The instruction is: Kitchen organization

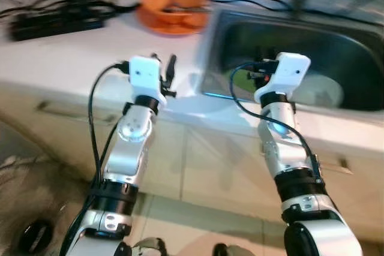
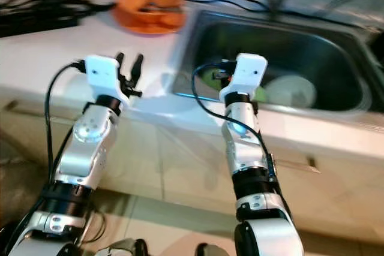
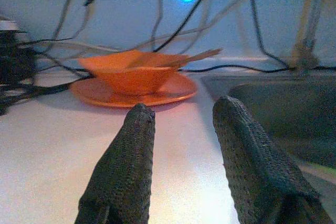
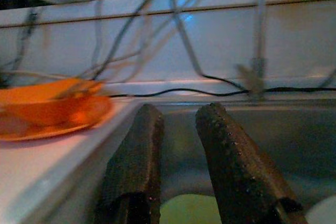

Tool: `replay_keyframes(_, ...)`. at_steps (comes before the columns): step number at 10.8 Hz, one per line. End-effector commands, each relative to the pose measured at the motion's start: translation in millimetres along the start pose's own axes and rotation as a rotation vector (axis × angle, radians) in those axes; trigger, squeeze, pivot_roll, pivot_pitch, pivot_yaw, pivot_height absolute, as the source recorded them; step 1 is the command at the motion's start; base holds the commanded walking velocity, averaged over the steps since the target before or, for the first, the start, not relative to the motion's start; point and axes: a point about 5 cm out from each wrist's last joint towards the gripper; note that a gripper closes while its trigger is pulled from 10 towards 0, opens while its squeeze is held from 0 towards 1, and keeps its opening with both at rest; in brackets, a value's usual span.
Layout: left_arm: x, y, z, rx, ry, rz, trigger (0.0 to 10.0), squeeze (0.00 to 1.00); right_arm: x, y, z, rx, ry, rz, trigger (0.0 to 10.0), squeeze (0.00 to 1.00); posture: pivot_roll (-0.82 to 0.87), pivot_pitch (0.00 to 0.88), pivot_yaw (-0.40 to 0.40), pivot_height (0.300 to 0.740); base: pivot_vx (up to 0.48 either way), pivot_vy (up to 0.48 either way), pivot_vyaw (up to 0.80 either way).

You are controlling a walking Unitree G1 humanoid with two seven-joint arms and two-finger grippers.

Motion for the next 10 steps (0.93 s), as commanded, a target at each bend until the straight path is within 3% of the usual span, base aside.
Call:
replay_keyframes(1,0.8,-0.9,-0.4,-0.001,-0.002,0.005,10.0,0.0,-0.1,1.4,1.8,0.015,-0.002,-0.006,10.0,0.0,0.05,0.062,-0.043,0.74,0.0,0.304,0.0)
replay_keyframes(4,1.0,-2.7,-1.8,0.002,0.0,0.007,10.0,0.0,-3.3,6.7,1.3,0.042,0.011,0.001,10.0,0.0,0.04,0.057,-0.039,0.74,0.0,0.304,0.0)
replay_keyframes(6,1.8,-2.4,-1.1,0.0,-0.001,0.012,10.0,0.0,-1.8,4.8,1.1,0.059,0.022,-0.007,10.0,0.0,0.04,0.05,-0.037,0.74,0.0,0.302,-0.78)
replay_keyframes(10,4.7,-1.7,2.9,-0.024,-0.017,0.017,10.0,0.0,-1.9,7.4,1.7,0.04,0.022,-0.006,10.0,0.0,0.05,0.051,-0.033,0.74,0.0,0.0,0.0)
Point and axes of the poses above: a point about 5 cm out from each wrist's last joint towards the gripper, its own x axis pointing out of the wrist towards the gripper, its own z axis along the axis of the wrist's last joint, y = z × x
